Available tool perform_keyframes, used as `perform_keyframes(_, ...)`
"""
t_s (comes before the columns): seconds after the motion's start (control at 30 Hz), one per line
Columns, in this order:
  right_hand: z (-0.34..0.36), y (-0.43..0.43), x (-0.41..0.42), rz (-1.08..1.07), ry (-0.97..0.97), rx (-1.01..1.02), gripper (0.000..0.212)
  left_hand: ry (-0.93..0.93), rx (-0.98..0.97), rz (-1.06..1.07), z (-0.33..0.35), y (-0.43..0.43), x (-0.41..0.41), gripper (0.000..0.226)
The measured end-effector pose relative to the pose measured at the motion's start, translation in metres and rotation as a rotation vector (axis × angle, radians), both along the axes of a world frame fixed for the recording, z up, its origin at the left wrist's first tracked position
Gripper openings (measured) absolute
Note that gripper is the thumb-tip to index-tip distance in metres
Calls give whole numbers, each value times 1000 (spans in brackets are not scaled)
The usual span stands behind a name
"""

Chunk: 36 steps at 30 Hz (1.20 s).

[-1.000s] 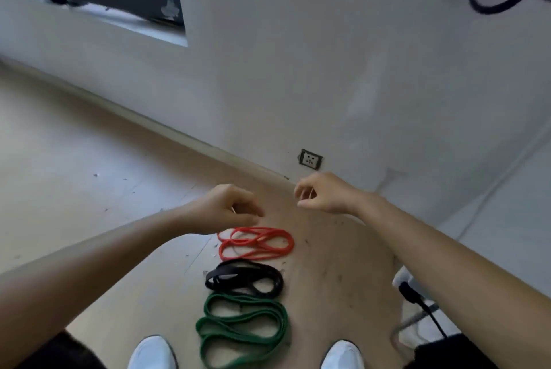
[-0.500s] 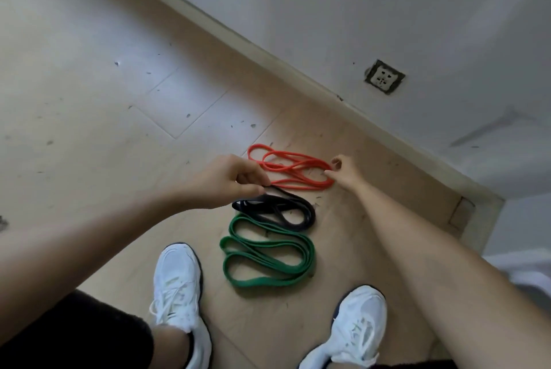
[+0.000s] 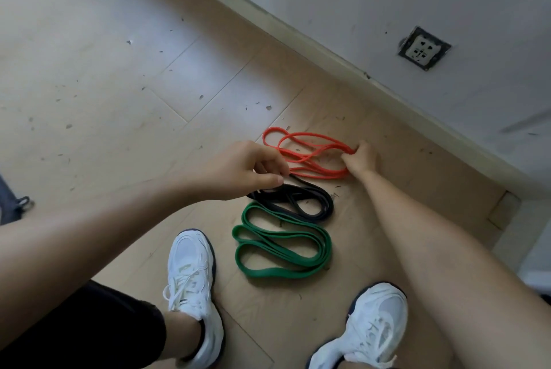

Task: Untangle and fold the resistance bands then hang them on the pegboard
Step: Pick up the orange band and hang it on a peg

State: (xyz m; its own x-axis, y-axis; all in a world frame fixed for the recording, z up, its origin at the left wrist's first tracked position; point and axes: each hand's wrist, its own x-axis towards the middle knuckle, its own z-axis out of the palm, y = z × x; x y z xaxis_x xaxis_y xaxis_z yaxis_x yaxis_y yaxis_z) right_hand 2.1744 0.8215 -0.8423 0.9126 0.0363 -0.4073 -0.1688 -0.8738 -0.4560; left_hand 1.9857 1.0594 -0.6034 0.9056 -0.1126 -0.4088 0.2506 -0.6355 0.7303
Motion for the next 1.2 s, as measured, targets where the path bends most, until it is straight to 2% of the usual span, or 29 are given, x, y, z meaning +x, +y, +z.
perform_keyframes(0.13,48,21,3,72,2,365,31,-83,85,55,3,2,4,18)
perform_keyframes(0.2,86,33,3,177,-27,488,33,-120,122,121,3,6,7,31)
perform_keyframes(0.33,164,57,-4,396,-64,594,28,-178,188,224,12,15,13,63)
perform_keyframes(0.5,250,78,-26,639,-100,614,28,-213,191,255,31,16,22,79)
perform_keyframes(0.57,279,80,-34,710,-115,597,27,-223,109,212,41,15,23,72)
perform_keyframes(0.67,317,76,-41,779,-149,532,29,-243,-51,128,57,12,25,34)
perform_keyframes(0.73,336,67,-45,798,-141,481,30,-226,-178,125,69,11,25,21)
perform_keyframes(0.87,366,43,-55,780,-99,419,30,-278,-294,60,95,-2,20,14)
perform_keyframes(0.97,378,26,-64,747,6,476,32,-344,-295,17,114,-13,18,17)
perform_keyframes(1.2,387,4,-84,617,10,622,13,-497,-398,63,174,-19,22,20)
